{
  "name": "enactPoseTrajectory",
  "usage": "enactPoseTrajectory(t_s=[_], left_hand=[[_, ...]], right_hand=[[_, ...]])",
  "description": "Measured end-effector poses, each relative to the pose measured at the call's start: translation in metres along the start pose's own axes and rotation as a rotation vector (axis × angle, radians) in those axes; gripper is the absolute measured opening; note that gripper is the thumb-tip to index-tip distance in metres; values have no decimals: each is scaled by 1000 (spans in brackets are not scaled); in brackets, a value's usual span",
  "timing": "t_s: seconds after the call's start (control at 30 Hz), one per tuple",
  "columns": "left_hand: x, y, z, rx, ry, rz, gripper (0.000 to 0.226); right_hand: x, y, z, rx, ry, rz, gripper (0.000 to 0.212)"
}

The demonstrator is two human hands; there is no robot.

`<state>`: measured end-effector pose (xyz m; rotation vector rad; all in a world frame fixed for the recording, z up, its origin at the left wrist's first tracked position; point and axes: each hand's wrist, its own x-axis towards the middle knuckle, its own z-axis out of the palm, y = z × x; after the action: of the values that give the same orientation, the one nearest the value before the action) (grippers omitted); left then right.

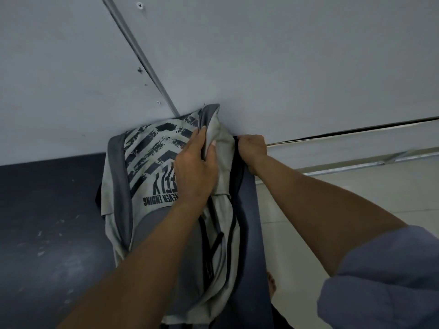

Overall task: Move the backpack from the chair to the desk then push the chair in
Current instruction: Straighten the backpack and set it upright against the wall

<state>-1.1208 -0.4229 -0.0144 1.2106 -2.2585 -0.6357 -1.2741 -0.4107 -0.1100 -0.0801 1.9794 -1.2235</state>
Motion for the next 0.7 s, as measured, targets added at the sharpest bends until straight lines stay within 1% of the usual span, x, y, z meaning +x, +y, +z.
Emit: enactPoseTrajectory(t_s=[0.07, 0.1, 0.27, 0.33, 0.4, 0.47, 0.53, 0.63, 0.7], left_hand=[[-1, 0, 6, 3, 6, 12, 41], [-1, 1, 9, 6, 12, 14, 42], [-3, -3, 18, 7, -11, 5, 44], [-4, -7, 19, 24, -36, 20, 45], [-6, -10, 21, 48, -72, 34, 48], [-7, -12, 24, 76, -133, 33, 55], [-9, -14, 30, 102, -232, 25, 61], [-13, -18, 40, 277, -383, 67, 66], [-14, -20, 46, 385, -437, 68, 67]], right_hand=[[3, -5, 2, 143, -76, 124, 39], [3, -5, 3, 170, -101, 139, 40], [6, 6, 4, 27, -90, 3, 32], [12, 7, 0, 8, -59, 40, 26], [14, 3, -3, 65, -63, 107, 24], [9, -4, -1, 149, -104, 150, 28], [1, -8, 5, 212, -165, 161, 36], [-11, -12, 12, 276, -222, 141, 42], [-16, -10, 12, 296, -229, 129, 44]])
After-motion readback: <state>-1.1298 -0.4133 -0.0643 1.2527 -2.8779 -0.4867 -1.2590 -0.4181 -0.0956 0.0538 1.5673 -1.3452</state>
